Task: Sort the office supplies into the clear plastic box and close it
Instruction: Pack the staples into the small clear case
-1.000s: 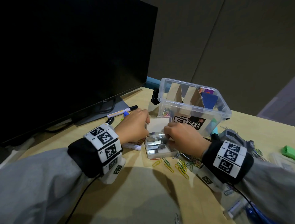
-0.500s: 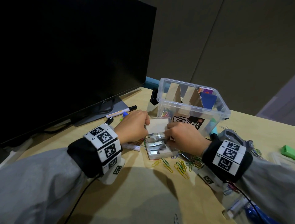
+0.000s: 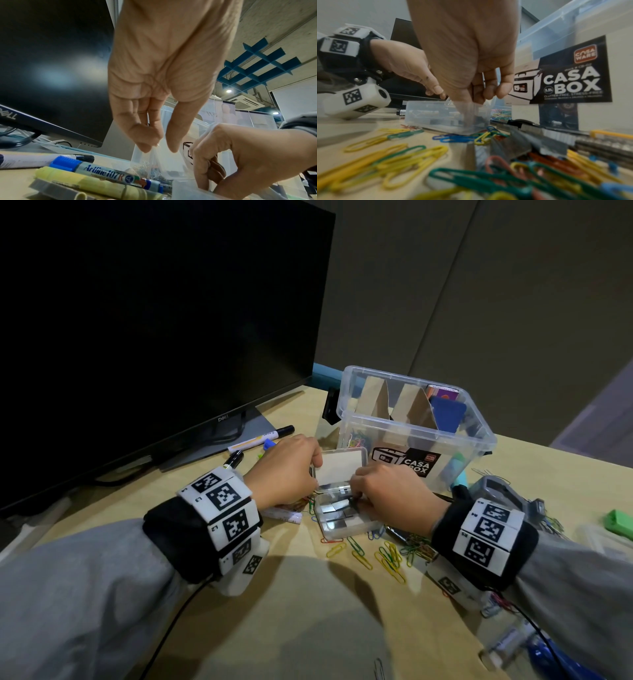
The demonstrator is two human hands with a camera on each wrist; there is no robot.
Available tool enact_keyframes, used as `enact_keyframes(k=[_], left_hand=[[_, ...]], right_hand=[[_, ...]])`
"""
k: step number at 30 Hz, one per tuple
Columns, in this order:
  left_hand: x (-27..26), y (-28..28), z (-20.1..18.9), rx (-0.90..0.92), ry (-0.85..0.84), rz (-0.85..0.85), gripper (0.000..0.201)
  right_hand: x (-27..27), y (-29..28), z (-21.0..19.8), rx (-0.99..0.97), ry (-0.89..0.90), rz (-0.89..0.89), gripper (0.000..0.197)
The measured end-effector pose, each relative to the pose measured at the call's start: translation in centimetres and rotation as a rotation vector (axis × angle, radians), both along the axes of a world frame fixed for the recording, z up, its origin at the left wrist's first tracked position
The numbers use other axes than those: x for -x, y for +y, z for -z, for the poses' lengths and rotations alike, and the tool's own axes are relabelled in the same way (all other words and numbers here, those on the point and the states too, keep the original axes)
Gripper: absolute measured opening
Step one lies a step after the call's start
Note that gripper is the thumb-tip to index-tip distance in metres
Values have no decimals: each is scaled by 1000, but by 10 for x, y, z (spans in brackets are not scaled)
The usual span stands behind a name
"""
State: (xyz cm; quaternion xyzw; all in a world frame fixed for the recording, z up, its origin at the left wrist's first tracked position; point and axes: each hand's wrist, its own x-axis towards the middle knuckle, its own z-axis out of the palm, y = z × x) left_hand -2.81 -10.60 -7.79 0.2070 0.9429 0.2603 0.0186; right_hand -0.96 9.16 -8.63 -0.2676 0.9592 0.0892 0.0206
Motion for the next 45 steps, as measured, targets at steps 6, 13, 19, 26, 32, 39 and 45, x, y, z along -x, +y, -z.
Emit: enact_keyframes(k=[6,13,19,26,32,39,45], left_hand=[[0,1,0,-1,-4,-7,22],[2,5,1,2,19,-53,19],[3,5,2,-8,24,-53,18],[3,2,3,-19,24,-42,18],[4,3,3,-22,27,-32,19],[5,2,4,-29,26,-45,20],[4,2,4,-33,30,-36,20]], right_hand=[[-1,0,-2,17,-14,-9,12],[2,7,-5,40,-78,4,4],[7,8,-6,30,-146,27,6],[5,12,-6,45,-44,67,12],[6,7,-2,-12,-39,100,12],[5,6,-4,-25,-9,75,17],[3,6,-4,-49,-21,79,14]])
